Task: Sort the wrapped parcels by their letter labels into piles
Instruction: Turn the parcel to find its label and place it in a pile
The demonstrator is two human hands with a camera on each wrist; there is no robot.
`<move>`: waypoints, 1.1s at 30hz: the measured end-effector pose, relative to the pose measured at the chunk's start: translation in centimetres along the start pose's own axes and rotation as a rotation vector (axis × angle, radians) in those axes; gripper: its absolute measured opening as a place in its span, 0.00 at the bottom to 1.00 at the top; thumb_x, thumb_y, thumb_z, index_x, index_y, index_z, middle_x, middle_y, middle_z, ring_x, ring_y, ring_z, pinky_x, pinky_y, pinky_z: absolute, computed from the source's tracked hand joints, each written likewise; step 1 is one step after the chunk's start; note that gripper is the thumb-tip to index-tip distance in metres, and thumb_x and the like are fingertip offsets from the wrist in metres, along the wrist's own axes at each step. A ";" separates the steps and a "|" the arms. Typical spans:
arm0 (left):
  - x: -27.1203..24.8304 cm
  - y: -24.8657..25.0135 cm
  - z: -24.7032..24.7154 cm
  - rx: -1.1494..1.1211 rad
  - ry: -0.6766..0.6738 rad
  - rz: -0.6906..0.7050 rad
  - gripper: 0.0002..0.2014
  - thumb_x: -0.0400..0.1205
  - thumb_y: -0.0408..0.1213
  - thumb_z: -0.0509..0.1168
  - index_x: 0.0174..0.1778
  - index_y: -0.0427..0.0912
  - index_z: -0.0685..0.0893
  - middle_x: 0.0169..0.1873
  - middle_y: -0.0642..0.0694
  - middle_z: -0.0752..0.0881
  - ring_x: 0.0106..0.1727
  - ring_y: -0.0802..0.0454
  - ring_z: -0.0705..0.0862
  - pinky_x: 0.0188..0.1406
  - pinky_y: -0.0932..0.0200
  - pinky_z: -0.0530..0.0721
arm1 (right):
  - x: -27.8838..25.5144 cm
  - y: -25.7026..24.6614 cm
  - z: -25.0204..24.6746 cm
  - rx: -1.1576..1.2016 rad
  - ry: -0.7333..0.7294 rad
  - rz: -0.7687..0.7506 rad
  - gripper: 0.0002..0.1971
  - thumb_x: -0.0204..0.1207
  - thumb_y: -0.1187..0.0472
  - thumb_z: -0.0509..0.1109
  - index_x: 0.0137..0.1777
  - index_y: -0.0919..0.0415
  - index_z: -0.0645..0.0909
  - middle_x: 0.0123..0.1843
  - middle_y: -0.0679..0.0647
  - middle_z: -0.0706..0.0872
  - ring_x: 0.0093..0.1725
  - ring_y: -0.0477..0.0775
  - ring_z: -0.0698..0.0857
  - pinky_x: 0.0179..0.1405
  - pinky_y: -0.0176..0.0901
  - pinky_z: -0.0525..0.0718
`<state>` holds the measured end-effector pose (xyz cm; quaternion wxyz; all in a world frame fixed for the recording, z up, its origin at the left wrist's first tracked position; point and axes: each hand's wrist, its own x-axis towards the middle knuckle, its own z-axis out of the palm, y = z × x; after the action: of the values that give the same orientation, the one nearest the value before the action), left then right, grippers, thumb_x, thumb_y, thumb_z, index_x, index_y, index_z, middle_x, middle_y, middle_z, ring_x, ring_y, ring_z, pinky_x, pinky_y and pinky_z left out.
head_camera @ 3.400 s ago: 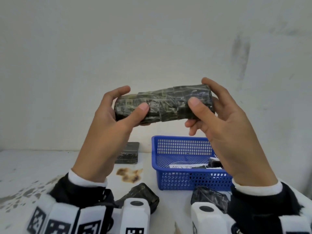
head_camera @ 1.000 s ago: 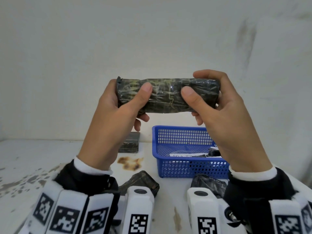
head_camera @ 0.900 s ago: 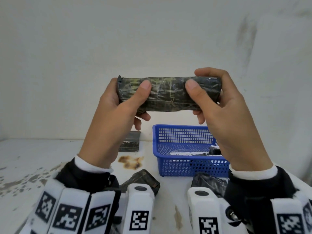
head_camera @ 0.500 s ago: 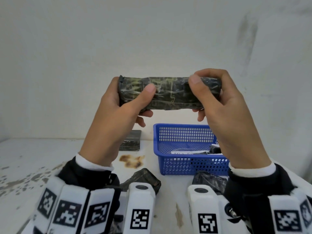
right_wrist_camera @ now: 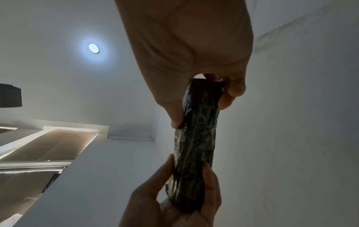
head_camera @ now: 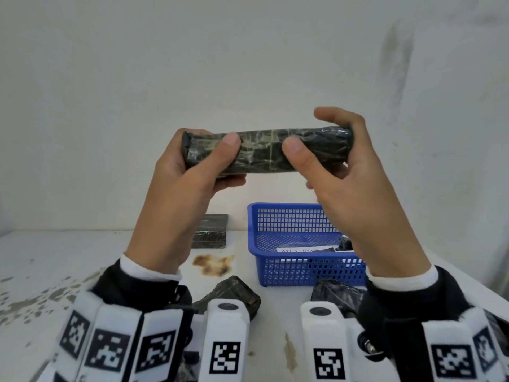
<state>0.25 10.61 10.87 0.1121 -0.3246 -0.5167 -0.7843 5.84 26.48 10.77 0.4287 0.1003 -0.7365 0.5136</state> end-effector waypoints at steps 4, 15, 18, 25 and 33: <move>-0.2 0.1 0.3 -0.021 0.006 -0.025 0.26 0.71 0.47 0.69 0.59 0.31 0.82 0.49 0.44 0.92 0.52 0.53 0.91 0.53 0.57 0.89 | 0.2 0.1 -0.5 0.123 0.011 0.034 0.17 0.78 0.45 0.72 0.66 0.45 0.81 0.45 0.42 0.87 0.38 0.40 0.84 0.44 0.35 0.83; -0.2 0.5 0.3 -0.092 -0.003 -0.031 0.15 0.77 0.46 0.63 0.44 0.36 0.84 0.35 0.51 0.91 0.44 0.56 0.89 0.44 0.64 0.88 | 0.7 0.2 -1.0 0.379 0.010 0.060 0.15 0.75 0.48 0.71 0.56 0.55 0.84 0.43 0.42 0.90 0.48 0.45 0.89 0.46 0.39 0.85; -0.1 0.4 0.1 -0.111 -0.003 -0.056 0.18 0.76 0.48 0.62 0.46 0.35 0.82 0.35 0.49 0.89 0.43 0.51 0.89 0.43 0.59 0.89 | 0.6 0.3 -1.1 0.312 -0.002 0.071 0.09 0.82 0.53 0.68 0.56 0.53 0.85 0.42 0.42 0.89 0.45 0.45 0.88 0.47 0.43 0.85; -0.1 0.4 -0.4 0.036 -0.046 -0.066 0.20 0.73 0.51 0.65 0.47 0.36 0.84 0.32 0.48 0.88 0.31 0.51 0.84 0.26 0.61 0.82 | 0.3 0.0 -1.2 0.155 0.015 0.073 0.17 0.71 0.42 0.72 0.56 0.48 0.87 0.39 0.41 0.87 0.38 0.42 0.82 0.40 0.37 0.81; 0.1 -0.2 -0.5 0.060 -0.001 -0.060 0.22 0.65 0.49 0.73 0.46 0.35 0.88 0.34 0.43 0.87 0.34 0.51 0.83 0.32 0.63 0.83 | 0.0 -0.4 -0.7 0.082 0.021 0.023 0.22 0.65 0.42 0.75 0.59 0.48 0.85 0.36 0.38 0.84 0.32 0.36 0.81 0.37 0.26 0.78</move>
<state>-0.13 10.32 10.68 0.0981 -0.3058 -0.5496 -0.7712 6.46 26.93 11.09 0.4260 0.1040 -0.7114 0.5492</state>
